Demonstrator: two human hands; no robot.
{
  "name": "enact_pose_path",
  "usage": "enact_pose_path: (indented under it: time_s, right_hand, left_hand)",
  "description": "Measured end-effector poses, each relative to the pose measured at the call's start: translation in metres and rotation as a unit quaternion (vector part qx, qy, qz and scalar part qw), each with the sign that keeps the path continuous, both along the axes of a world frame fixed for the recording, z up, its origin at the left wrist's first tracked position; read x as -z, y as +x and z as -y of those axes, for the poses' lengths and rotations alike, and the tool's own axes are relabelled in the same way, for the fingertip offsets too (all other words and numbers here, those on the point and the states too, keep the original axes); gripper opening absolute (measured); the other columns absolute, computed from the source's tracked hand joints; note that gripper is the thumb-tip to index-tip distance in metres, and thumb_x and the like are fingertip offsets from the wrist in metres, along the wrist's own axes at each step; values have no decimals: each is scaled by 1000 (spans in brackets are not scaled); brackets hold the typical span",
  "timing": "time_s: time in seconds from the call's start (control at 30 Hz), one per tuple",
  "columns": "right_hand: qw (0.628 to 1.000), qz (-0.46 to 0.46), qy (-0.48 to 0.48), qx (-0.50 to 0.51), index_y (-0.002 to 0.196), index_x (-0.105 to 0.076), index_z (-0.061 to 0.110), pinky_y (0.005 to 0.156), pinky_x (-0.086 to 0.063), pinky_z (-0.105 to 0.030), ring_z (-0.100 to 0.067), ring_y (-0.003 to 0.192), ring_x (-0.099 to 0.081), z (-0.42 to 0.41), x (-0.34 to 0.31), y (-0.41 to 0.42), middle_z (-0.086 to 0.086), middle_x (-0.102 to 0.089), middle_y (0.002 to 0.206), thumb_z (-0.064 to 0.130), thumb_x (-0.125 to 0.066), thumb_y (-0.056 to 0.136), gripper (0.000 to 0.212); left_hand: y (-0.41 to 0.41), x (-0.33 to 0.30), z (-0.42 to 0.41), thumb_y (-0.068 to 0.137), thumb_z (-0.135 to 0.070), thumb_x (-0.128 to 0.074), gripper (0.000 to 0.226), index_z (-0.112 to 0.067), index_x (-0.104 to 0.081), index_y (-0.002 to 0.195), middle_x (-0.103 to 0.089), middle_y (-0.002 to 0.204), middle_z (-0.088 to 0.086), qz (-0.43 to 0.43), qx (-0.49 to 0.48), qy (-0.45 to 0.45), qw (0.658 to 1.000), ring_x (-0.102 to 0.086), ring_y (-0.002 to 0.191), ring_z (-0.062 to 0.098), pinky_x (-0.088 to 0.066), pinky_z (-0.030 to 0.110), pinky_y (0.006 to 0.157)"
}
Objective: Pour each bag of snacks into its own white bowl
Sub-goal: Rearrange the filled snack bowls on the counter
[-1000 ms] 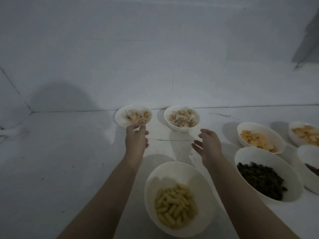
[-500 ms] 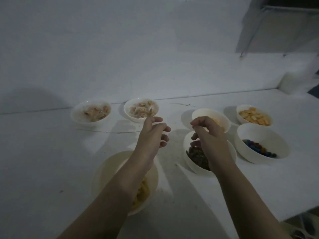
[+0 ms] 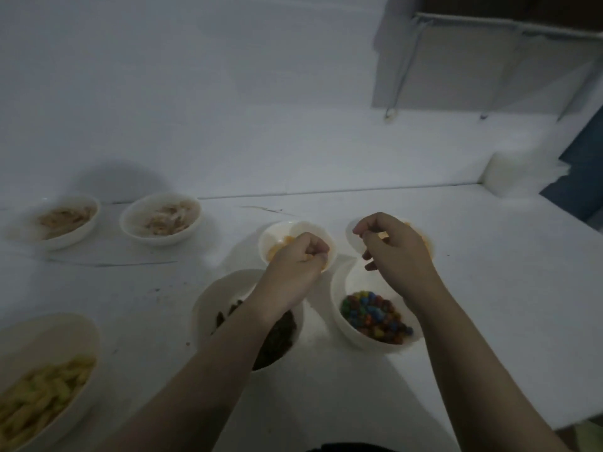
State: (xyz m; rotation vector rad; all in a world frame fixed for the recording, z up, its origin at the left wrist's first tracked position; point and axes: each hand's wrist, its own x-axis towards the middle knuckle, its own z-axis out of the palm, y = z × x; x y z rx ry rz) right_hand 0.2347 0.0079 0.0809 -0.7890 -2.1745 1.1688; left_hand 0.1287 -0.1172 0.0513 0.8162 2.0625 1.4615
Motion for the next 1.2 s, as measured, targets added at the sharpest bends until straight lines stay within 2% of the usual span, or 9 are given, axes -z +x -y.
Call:
enact_pose_path:
  time_s: [0.1,0.2,0.4,0.5,0.6,0.7,0.8,0.93,1.2]
  right_hand:
    - [999,10,-23,25,93,-66,18,60,-56,-25,-15,72,-61,-44,9,14,10,-62,91,10,-48,97,20]
    - [997,21,-48,57,93,-65,16,57,-53,-25,-21,78,-62,-81,28,25,5,-62,97,9,-48,95,19]
    - [990,49,-86,97,96,-63,19,61,-56,-33,-24,81,-64,-123,67,35,-4,-63,109,10,-47,92,19]
    - [989,74,-71,109,101,-60,21,70,-61,-39,-27,87,-65,-131,81,33,-5,-63,109,12,-47,93,18]
    - [990,102,19,98,105,-59,21,81,-58,-43,-28,92,-64,-138,94,36,-4,-64,108,12,-50,92,18]
    - [985,150,80,31,111,-64,16,83,-46,-30,-18,94,-55,-144,106,37,-2,-60,112,11,-54,92,22]
    - [981,168,92,-3,111,-67,15,81,-37,-24,-16,93,-52,-148,111,32,-5,-60,117,6,-58,89,26]
    - [978,174,118,-6,104,-69,17,77,-39,-23,-18,93,-58,-156,117,28,-6,-65,115,8,-65,86,20]
    - [969,179,165,-27,100,-71,15,78,-41,-28,-26,98,-59,-160,113,-3,-6,-63,113,17,-65,86,15]
  left_hand:
    - [17,7,-26,97,-22,-51,11,-21,-59,105,-61,98,-3,129,-47,28,990,-63,78,16,-50,27,66]
    - [29,14,-41,97,-23,-50,11,-13,-56,96,-56,82,3,365,-112,85,920,-53,64,18,-42,26,52]
    - [29,21,-41,96,-24,-48,14,-14,-52,88,-54,72,2,447,-160,103,874,-47,50,12,-37,19,39]
    - [21,17,-39,94,-22,-52,12,-11,-57,92,-57,80,4,330,-205,28,921,-51,56,14,-42,22,43]
    - [11,24,-35,95,-22,-52,9,-17,-59,100,-61,93,2,2,-194,-90,977,-55,78,17,-45,29,66]
    - [-2,38,-38,92,-18,-56,15,-19,-63,105,-63,106,-2,-259,-102,-192,941,-55,91,15,-41,27,79]
    - [-8,45,-49,91,-28,-58,21,-24,-63,111,-62,116,-2,-306,-32,-313,899,-56,104,20,-47,36,85]
    - [-10,44,-61,92,-36,-54,18,-26,-63,103,-60,104,-4,-346,-3,-396,850,-54,93,18,-39,32,71]
    - [-39,53,-68,81,-19,-54,14,-27,-64,87,-58,94,-6,-369,-51,-375,849,-55,90,20,-38,31,67]
